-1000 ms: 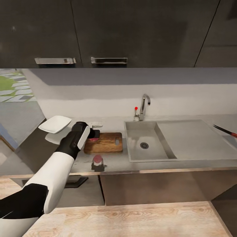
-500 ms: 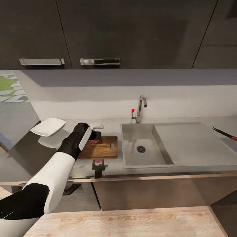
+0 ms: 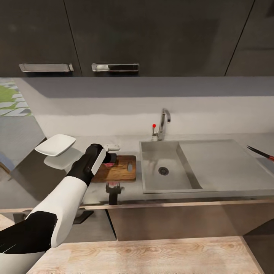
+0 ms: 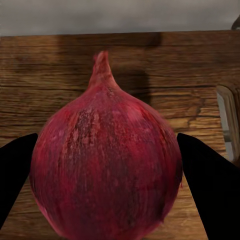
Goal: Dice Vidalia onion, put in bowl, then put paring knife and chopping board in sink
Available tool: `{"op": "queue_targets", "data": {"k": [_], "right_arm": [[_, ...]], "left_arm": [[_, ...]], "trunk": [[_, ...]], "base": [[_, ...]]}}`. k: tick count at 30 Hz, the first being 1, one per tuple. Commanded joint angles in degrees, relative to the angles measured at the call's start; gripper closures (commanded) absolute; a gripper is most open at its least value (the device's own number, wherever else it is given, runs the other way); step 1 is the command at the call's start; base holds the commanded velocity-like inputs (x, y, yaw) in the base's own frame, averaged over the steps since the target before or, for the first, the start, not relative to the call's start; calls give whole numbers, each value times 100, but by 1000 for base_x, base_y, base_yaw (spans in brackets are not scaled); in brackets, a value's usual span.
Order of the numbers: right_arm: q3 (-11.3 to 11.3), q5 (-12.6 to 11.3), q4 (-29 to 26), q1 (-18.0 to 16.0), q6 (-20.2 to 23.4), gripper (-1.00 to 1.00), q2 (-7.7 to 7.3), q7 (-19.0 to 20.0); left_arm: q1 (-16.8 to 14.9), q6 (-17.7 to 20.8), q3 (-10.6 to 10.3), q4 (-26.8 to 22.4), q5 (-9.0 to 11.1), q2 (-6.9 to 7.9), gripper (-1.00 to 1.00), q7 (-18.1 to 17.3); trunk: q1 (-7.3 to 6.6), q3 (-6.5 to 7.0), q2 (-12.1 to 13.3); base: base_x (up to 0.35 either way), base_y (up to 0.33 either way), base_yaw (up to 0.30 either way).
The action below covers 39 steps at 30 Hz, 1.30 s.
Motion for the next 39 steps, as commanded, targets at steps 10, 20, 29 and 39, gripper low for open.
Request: {"op": "queue_targets", "data": {"k": [10, 20, 29, 39], "right_arm": [[-46, 60, 4, -4, -16, -100, 1, -17], [-47, 60, 4, -4, -17, -100, -3, -17], [-47, 60, 4, -4, -17, -100, -32, 16], [-47, 60, 4, -4, -17, -100, -17, 3]], "left_arm": [[-5, 17, -15, -25, 59, 2, 100, 57], [-5, 17, -15, -40, 63, -6, 100, 63], [-5, 17, -76, -45, 68, -48, 100, 63], [-5, 17, -88, -56, 68, -77, 100, 58]], "trunk": [[3, -88, -12], [3, -121, -12], [3, -123, -12], [3, -123, -12]], "base": [[0, 0, 66], [0, 0, 43], [0, 0, 1], [0, 0, 0]]}}
